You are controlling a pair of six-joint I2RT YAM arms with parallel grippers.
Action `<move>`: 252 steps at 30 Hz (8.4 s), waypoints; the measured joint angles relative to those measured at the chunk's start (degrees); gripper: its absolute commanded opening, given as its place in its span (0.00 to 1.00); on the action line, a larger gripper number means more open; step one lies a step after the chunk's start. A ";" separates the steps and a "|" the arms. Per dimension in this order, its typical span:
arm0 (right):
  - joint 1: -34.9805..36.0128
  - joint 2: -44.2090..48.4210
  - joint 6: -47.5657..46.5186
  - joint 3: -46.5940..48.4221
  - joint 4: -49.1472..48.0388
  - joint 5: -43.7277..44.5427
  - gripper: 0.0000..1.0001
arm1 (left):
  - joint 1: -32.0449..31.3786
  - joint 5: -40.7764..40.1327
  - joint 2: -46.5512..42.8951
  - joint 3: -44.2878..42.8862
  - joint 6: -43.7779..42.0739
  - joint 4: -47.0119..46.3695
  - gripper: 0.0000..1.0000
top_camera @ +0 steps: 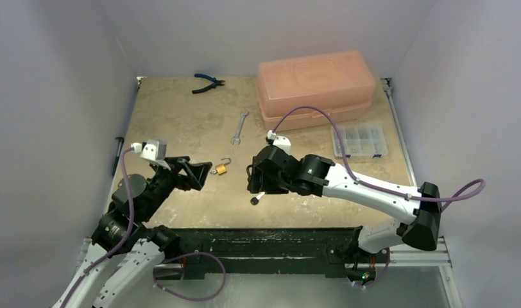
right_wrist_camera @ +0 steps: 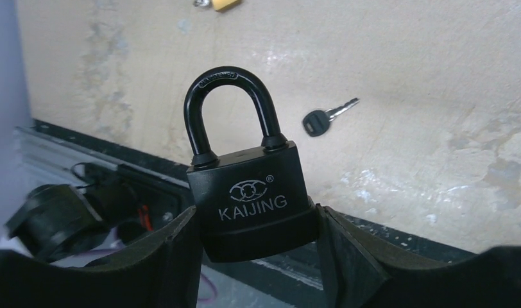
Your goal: Unlock with the key
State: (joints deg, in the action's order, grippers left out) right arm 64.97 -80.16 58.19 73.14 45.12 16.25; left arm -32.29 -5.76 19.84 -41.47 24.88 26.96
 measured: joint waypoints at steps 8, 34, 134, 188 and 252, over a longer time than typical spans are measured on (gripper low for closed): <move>0.00 7.39 4.39 -0.37 -5.14 -2.73 0.17 | 0.02 2.99 14.34 -6.38 13.99 0.92 0.80; -0.04 6.10 -21.18 -3.65 -15.26 1.86 0.15 | 0.02 23.10 25.55 8.63 31.98 -29.62 0.44; -23.02 -17.49 -3.54 3.21 9.05 8.24 0.00 | 0.24 -0.04 8.07 -1.18 0.85 2.93 0.90; -30.14 -25.49 -13.92 4.74 -0.70 3.54 0.79 | 0.24 -1.79 6.25 0.15 -1.22 2.97 0.89; -30.14 18.45 -25.92 -20.20 -13.49 -6.88 0.98 | -27.76 -7.54 68.37 -1.57 -6.47 -15.61 0.47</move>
State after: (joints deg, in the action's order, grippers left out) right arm 34.83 -61.71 32.27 52.95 31.64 9.37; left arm -60.05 -13.30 88.20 -43.05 18.41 11.35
